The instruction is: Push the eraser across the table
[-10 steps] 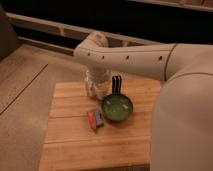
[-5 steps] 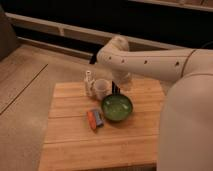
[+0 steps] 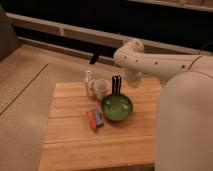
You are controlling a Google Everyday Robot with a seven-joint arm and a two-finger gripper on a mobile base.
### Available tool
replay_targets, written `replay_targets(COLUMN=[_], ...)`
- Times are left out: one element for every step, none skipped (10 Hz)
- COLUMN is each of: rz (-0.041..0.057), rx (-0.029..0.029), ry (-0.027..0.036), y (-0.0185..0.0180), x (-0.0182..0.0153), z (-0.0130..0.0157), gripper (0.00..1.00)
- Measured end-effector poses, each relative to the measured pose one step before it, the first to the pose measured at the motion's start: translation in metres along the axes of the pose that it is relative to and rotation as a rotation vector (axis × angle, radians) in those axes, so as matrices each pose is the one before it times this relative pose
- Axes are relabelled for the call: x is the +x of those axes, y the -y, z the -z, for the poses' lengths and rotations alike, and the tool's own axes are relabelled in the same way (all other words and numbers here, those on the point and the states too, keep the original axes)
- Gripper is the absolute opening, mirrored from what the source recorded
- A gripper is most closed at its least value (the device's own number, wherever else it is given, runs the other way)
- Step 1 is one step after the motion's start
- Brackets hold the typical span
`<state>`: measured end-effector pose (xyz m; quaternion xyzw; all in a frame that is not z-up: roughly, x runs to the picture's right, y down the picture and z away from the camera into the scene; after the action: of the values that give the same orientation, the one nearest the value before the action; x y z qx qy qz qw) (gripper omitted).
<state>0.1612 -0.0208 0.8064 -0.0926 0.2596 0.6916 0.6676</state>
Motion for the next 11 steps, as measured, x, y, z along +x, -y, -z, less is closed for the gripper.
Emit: replay_targets(rz=[0.02802,0.02454,0.04556,0.01991,0.02223,0.02843,0.02043,0.00043,-0.00179,-0.00251,-0.00747], rx=[-0.01869,-0.01543,-0.04132,-0.02600,-0.02761,-0.03405,-0.02094,-0.00037,0.00199,0.00535,0.01417], ry=[-0.00192,-0.00337,-0.00433,-0.00088,-0.00228,-0.00498,-0.00377,-0.00115,-0.00313,0.00017,-0.00097], y=[-0.00623,-0.00584,-0.01530,-0.00742,-0.00878,-0.01399,-0.01046,0.00016,0.00176,0.00281,0.00237], x=[-0.01069,-0.00744,-0.01546,-0.00779,-0.00661,-0.00519,-0.00345,0.00007,0.00110,0.00096,0.00176], z=[-0.00774,-0.00665,-0.01284,-0.00575,-0.00553,-0.00321,-0.00248,0.00018,0.00009,0.00031,-0.00040], gripper=[0.00,0.00,0.00,0.00,0.00,0.00,0.00,0.00,0.00,0.00,0.00])
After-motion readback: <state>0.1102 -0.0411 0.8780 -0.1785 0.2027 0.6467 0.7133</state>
